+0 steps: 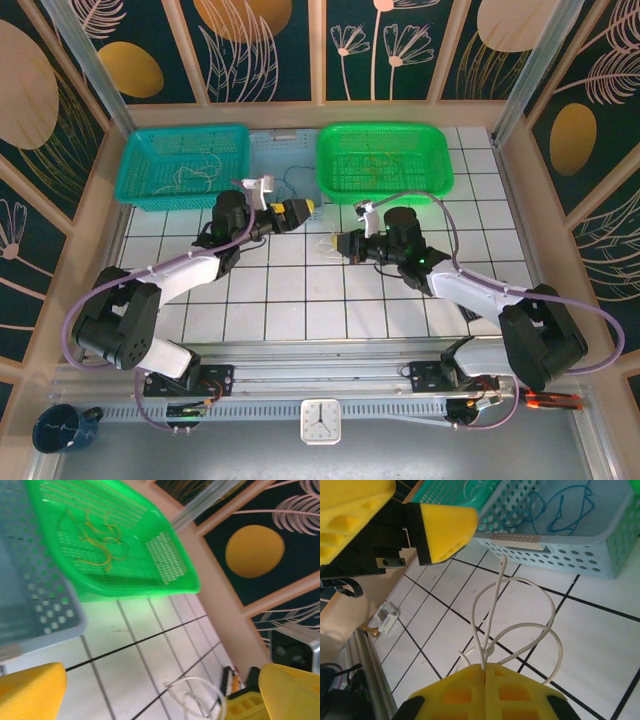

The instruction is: Untangle the cables

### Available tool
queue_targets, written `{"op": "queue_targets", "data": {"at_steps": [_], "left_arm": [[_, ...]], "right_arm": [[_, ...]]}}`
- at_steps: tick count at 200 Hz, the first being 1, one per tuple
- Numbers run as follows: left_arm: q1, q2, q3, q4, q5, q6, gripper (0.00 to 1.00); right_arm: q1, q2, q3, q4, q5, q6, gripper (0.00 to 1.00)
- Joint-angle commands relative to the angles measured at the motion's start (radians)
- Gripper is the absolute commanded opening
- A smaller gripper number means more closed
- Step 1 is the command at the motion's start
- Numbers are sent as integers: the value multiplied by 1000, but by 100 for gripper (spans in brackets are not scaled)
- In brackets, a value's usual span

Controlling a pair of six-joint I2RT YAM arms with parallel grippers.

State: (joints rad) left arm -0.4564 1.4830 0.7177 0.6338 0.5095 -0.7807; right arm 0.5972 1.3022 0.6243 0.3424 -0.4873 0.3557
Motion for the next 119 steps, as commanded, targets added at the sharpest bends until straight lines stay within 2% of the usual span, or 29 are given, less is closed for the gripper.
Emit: {"op": "queue_targets", "data": {"at_steps": [1,37,119], "left_arm": [[-27,30,3,135,48,-97,95],[-52,62,6,181,59,-132,89],[-89,99,0,237,78,-172,85]], "right_arm": [[-5,-23,5,42,-61,-21,0],[-5,-29,12,59,-83,-6,0],[-4,-18,26,82,-85,10,0]]}}
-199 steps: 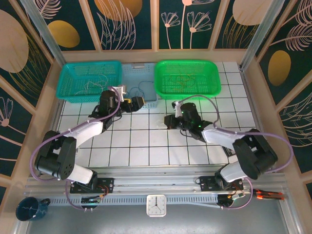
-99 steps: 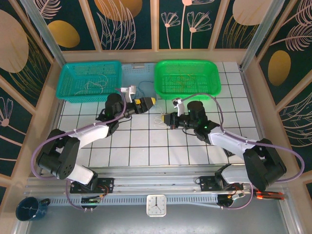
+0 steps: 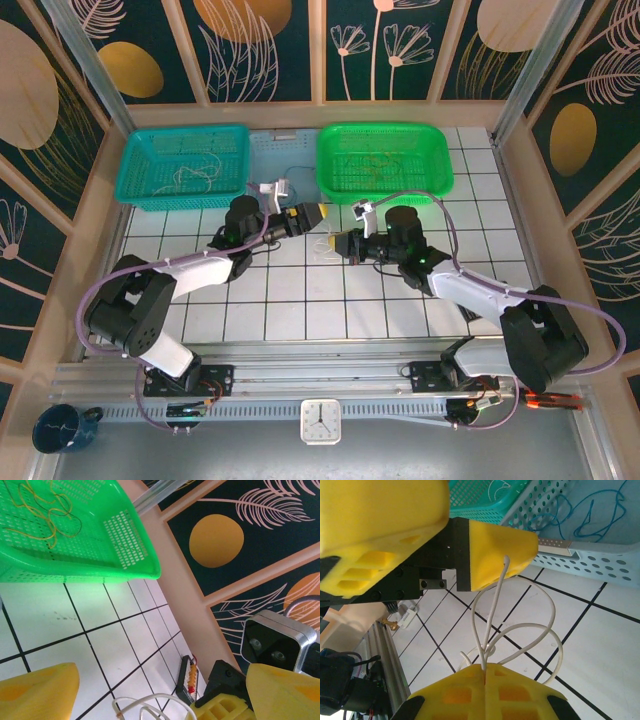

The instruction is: Untangle the cables

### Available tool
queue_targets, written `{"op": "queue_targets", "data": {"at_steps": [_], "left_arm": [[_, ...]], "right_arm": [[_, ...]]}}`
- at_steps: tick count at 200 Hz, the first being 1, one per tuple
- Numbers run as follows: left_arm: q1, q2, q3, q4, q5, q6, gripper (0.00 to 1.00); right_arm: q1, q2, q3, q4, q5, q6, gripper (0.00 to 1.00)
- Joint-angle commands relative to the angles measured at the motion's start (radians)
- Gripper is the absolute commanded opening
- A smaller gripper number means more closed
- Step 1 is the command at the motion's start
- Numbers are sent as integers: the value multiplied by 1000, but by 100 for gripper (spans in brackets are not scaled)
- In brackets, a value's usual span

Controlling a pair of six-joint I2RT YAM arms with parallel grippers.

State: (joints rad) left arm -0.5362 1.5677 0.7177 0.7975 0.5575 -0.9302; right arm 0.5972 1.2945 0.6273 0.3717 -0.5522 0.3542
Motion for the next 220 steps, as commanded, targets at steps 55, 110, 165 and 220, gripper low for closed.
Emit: {"op": "queue_targets", "data": {"at_steps": [55,110,165,220], "left_arm": [[-23,31,0,116,45,-55,84],[-29,20,-1,137,40,-64,78],[-30,17,1,140,34,-59,68],[-30,7,-4,122,-4,-38,64]], "right_arm": [[-4,-3,17,74,-8,27,0],[-3,27,10,67,1,25,0],[-1,55,-1,74,3,30,0],[2,63,7,70,-3,29,0]]}}
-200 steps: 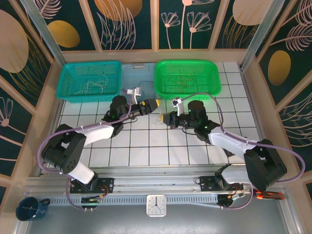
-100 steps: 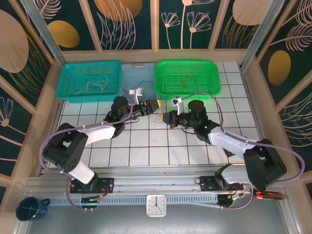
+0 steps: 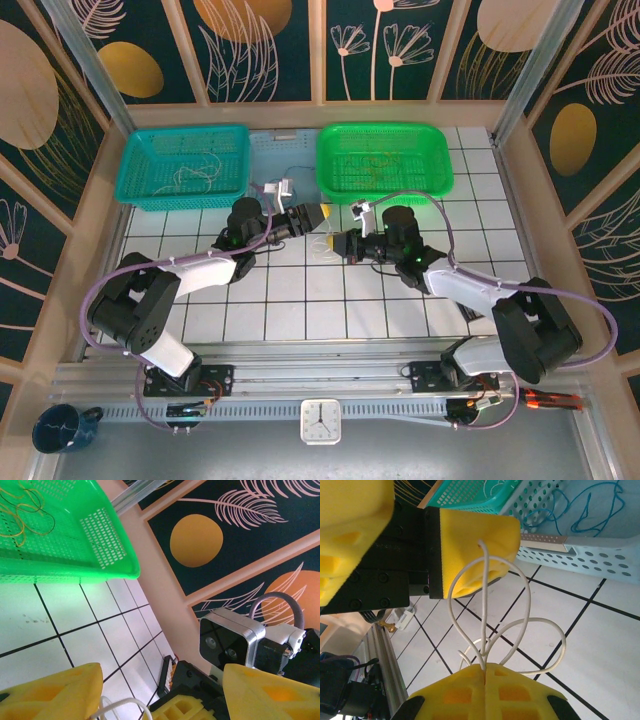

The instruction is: Untangle the cables

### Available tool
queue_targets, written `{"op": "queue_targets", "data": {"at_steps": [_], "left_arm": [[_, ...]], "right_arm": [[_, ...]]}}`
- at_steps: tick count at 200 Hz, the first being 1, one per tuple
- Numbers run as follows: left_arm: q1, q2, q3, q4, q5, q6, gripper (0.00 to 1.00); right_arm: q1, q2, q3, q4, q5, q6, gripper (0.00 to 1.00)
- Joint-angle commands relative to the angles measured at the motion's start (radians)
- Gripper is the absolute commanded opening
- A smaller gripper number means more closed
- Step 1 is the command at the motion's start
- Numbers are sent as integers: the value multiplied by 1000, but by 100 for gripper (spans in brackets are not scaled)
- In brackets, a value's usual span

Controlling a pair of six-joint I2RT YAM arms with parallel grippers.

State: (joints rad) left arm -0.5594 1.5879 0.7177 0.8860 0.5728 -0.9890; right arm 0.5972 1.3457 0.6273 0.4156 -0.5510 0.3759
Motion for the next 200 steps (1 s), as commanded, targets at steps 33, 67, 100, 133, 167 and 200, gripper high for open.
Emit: {"op": "queue_targets", "data": {"at_steps": [33,67,100,133,167,200], "left_arm": [[-6,-34,3,-15,-57,58,73],[-5,-26,1,-10,-55,55,76],[-5,-26,-7,13,-44,37,74],[-6,-25,-15,33,-35,24,68],[-7,-20,-24,54,-31,13,64],[-6,-16,-30,56,-31,15,60]], "right_arm": [[4,-2,0,18,3,6,0],[4,-10,-1,10,16,1,0],[4,2,-1,15,22,4,0],[12,27,10,32,22,13,0],[37,63,35,35,23,11,0],[48,73,54,33,28,9,0]]}}
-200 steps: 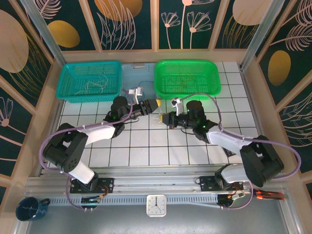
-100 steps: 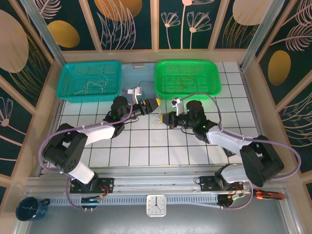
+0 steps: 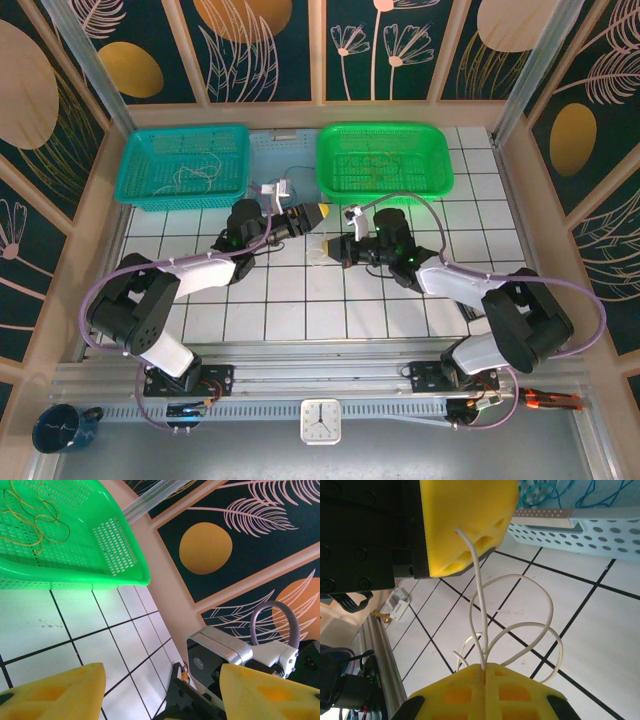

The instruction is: Untangle the cables

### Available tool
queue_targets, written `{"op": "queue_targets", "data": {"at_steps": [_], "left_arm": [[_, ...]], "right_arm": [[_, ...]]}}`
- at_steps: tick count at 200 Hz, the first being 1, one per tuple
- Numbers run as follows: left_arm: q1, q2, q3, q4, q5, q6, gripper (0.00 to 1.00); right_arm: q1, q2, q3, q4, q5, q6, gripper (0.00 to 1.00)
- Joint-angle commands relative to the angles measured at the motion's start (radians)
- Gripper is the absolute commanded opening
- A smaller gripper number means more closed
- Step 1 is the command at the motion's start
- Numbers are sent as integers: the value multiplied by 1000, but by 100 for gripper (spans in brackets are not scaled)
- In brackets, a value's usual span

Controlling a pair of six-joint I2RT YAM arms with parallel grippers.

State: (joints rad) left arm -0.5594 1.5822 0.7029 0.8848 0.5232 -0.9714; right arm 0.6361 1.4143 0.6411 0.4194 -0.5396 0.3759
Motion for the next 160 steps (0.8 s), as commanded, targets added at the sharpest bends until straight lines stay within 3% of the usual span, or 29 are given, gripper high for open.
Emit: {"op": "queue_targets", "data": {"at_steps": [1,77,106,131,140,160], "left_arm": [[-5,-10,-15,57,18,-2,60],[-7,9,-39,55,6,18,50],[-7,7,-34,53,3,21,28],[-6,0,-10,33,3,33,1],[-5,-8,9,9,2,45,0],[-6,-30,55,-33,1,60,0]], "right_arm": [[10,3,40,28,17,9,0],[5,-19,67,3,32,-2,0],[5,-15,65,7,30,0,0],[5,-18,60,8,33,1,0],[2,-21,57,7,37,2,0],[-11,-36,41,9,41,6,27]]}}
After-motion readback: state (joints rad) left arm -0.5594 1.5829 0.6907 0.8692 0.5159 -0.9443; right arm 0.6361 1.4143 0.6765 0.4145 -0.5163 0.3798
